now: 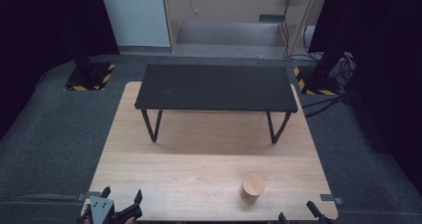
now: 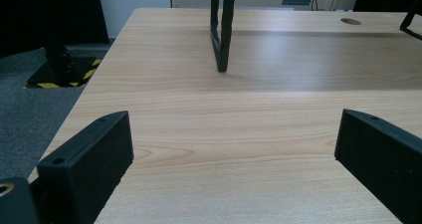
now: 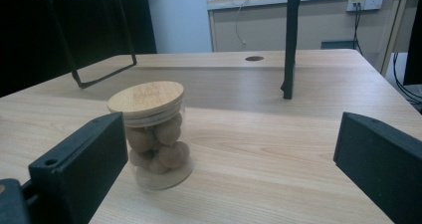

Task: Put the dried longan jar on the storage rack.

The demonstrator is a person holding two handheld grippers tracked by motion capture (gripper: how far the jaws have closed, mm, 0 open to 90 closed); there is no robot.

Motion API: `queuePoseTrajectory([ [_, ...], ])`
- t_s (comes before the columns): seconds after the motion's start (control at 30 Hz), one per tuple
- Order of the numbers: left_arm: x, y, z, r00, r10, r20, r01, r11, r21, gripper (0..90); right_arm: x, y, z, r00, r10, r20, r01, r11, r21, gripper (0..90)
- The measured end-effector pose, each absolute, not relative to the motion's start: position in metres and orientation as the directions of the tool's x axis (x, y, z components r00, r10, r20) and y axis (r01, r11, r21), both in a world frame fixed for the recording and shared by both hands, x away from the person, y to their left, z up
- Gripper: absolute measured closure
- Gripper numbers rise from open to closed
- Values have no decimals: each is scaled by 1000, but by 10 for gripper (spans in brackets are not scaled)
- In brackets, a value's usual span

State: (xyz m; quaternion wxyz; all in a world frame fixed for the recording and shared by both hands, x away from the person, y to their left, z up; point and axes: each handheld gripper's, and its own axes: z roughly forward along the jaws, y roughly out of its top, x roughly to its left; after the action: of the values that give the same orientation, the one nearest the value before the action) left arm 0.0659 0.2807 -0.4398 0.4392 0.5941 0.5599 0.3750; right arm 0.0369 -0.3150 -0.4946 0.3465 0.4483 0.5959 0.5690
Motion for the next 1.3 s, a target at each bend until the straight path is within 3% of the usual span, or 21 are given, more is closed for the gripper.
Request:
queuePoseTrajectory([
  [0.83, 65, 279, -438, 103, 994, -46, 331, 9, 944, 7, 80, -267, -506, -483, 874, 61, 157, 18, 987, 7],
  [1.3, 67, 280, -439, 106, 993, -51, 334, 12, 942, 7, 104, -244, -509, -472, 880, 42, 155, 36, 987, 7],
])
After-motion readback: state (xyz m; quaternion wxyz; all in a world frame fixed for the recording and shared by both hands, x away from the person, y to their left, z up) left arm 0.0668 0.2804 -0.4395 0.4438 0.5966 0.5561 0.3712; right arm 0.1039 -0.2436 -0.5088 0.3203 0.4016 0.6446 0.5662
